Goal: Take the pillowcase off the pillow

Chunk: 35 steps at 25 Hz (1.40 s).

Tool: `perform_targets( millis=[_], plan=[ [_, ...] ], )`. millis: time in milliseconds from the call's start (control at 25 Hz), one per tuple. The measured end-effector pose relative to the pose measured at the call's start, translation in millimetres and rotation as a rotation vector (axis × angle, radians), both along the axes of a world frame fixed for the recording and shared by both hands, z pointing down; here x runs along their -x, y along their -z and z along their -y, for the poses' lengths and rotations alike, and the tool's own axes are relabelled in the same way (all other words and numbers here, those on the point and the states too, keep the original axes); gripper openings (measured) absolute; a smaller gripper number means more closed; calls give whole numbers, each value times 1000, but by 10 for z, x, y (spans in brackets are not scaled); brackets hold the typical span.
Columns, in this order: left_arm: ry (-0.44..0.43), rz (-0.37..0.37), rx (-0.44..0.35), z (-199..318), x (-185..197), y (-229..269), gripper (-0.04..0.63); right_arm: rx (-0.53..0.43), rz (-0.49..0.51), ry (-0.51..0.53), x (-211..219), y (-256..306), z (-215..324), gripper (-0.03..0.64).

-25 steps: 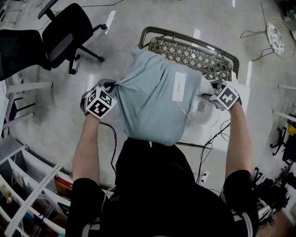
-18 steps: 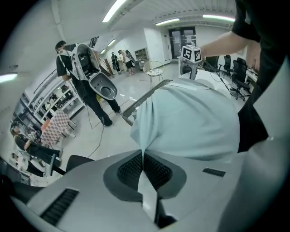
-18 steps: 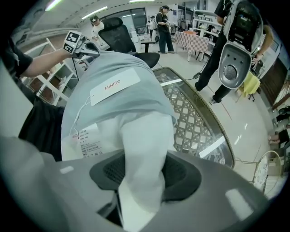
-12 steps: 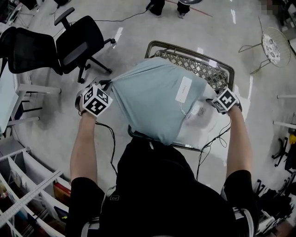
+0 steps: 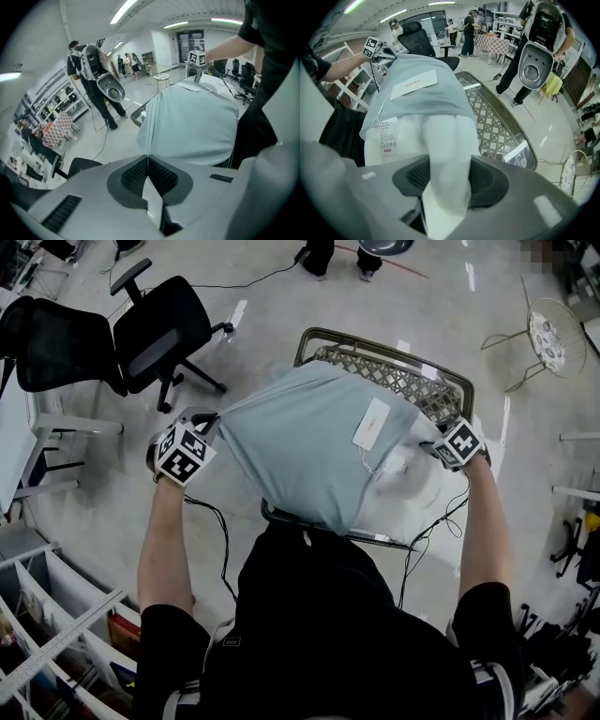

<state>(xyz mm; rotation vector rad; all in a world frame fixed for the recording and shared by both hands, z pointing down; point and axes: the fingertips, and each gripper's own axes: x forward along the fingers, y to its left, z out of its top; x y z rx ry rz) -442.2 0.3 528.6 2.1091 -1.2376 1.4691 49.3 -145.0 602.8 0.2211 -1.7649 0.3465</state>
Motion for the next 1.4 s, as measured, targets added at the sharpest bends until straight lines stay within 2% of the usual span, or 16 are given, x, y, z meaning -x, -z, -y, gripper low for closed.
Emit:
perform_targets(
  millis=[160, 280, 400, 480, 520, 600, 680, 720, 800, 880, 960, 1080, 1240, 1400],
  plan=[
    [-127, -86, -37, 229, -464, 95, 8, -54, -80, 58, 27, -75, 39, 233],
    [-213, -160, -54, 492, -890, 129, 8, -55, -112, 68, 63, -127, 36, 242],
    [-324, -167, -23, 745, -1293, 7, 20, -49, -113, 60, 110, -146, 11, 255],
    [-414, -186, 13, 865, -1609, -66, 69, -48, -113, 58, 123, -161, -5, 263],
    [-459, -218, 33, 901, -1801, -61, 80, -48, -109, 57, 129, -166, -6, 267],
    [-541, -329, 54, 946, -2253, 74, 84, -46, -101, 49, 128, -176, 1, 278],
    [-601, -420, 42, 1029, -2680, 280, 84, -42, -87, 39, 118, -183, 10, 285],
    [-624, -414, 29, 1111, -2818, 328, 84, -41, -79, 36, 112, -188, 23, 287],
    [-665, -306, 18, 1331, -2909, 249, 84, -31, -59, 33, 111, -207, 39, 293],
    [-686, -202, 44, 1526, -2875, 63, 86, -12, -36, 32, 132, -233, 24, 299],
    [-681, -163, 97, 1648, -2810, -114, 115, 1, -21, 33, 149, -248, 15, 309],
    [-649, -137, 171, 1802, -2673, -342, 189, 19, -6, 38, 154, -270, 26, 325],
    [-617, -163, 274, 1939, -2544, -560, 235, 37, 7, 55, 158, -318, 40, 334],
    [-633, -202, 371, 2006, -2500, -627, 244, 63, 4, 58, 167, -342, 13, 337]
  ],
)
